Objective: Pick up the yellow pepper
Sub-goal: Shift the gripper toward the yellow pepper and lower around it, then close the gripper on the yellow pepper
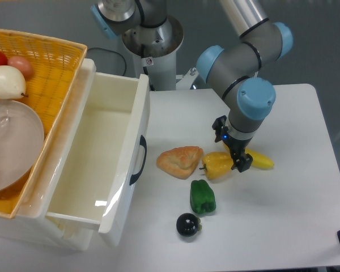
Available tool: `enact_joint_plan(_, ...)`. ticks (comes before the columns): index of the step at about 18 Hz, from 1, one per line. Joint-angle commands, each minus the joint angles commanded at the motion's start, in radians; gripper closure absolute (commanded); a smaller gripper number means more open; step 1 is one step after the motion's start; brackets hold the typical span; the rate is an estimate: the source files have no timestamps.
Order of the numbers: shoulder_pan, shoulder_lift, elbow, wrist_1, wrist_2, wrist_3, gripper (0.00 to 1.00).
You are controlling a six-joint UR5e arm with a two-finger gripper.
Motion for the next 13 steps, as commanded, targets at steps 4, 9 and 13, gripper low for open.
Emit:
enact_joint_plan(4, -0.002, -0.009, -0.014, 0.035, 0.0, 0.009, 0.0)
enact_joint_plan(9, -0.003, -0.019, -0.037, 0.048, 0.0, 0.011, 0.0)
enact_joint_plan(13, -0.003, -0.02, -0.051, 0.061, 0.003, 0.017, 0.0)
